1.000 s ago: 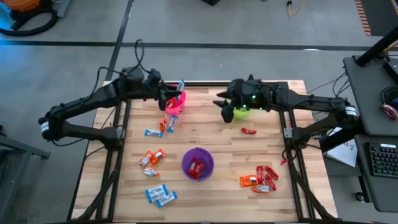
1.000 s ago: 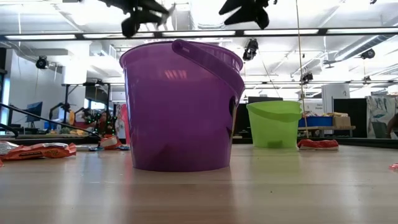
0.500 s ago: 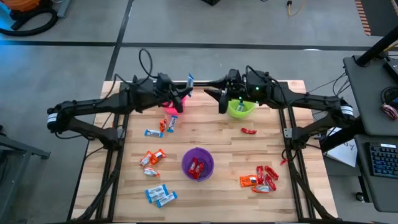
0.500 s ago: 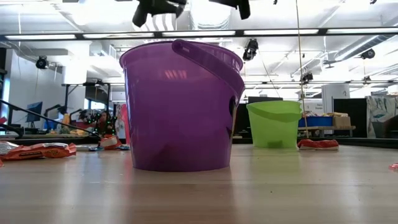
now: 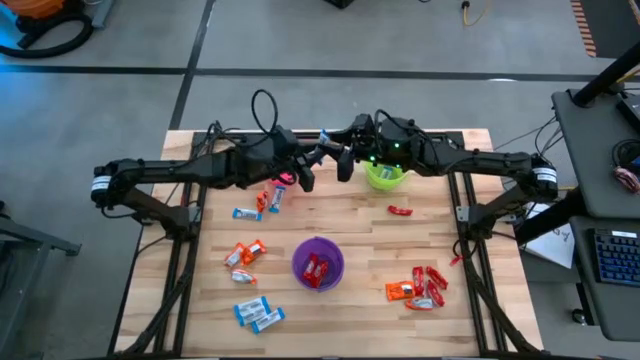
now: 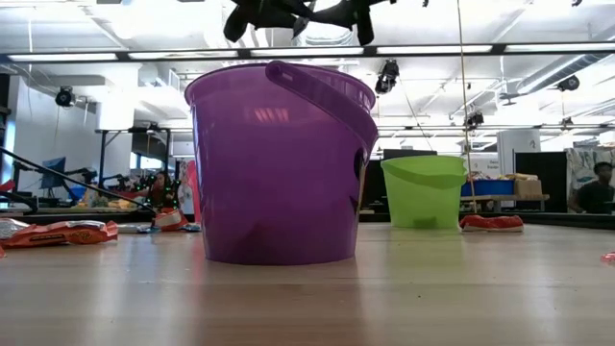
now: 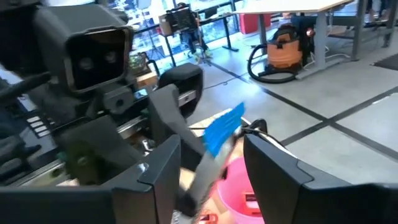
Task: Sort candy
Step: Put the white-blue chocolate into the green bucket
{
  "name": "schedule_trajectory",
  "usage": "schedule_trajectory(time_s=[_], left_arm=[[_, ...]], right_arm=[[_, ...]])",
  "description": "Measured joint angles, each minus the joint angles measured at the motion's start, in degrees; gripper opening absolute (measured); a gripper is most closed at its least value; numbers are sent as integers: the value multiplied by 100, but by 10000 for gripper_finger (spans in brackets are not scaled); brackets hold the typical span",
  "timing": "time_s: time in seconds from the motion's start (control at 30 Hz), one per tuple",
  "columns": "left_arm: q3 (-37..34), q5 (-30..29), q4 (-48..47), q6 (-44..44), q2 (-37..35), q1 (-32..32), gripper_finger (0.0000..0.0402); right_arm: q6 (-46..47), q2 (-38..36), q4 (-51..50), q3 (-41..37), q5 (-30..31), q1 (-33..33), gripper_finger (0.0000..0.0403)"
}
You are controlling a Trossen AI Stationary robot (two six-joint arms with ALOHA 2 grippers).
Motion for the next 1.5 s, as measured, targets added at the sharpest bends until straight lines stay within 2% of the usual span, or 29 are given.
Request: schedule_trajectory(time_s=[0.1,0.27,0.4,0.57,0.77,0.93,1.1,1.2,1.37,1.5], left_arm=[[104,8,-231,2,0,-18,80],[123,-37,-270,-12,-5,-52,78],[157,-7,-446,-190,-5,-51,91],[403,42,-1158,-306,-9,-52,139],[984,178,-2829,-123,-24,-17,184],[1099,210,-3842,151,-200,74,183],[508,215,-3735,270,-930,418,156],[-3,467,-3262,567,-1486,781,135],[-836,1410,-2481,660,-2274,1654,96],[-1331,1456,-1861,663,-2595,2138,69]], right_arm=[[-1,-17,-8,0,26,-2,125],[-33,-31,-21,0,-5,4,28],[-43,-37,-79,0,-6,0,24],[-239,-184,-382,0,24,-29,22],[-506,-515,-1951,2,355,-332,20],[-509,-634,-3585,2,613,-803,20],[-262,-634,-4786,2,606,-1299,26],[-264,-636,-4978,2,525,-1552,29],[-18,-604,-4946,2,-297,-2164,24],[10,-475,-5002,2,-847,-2695,24]])
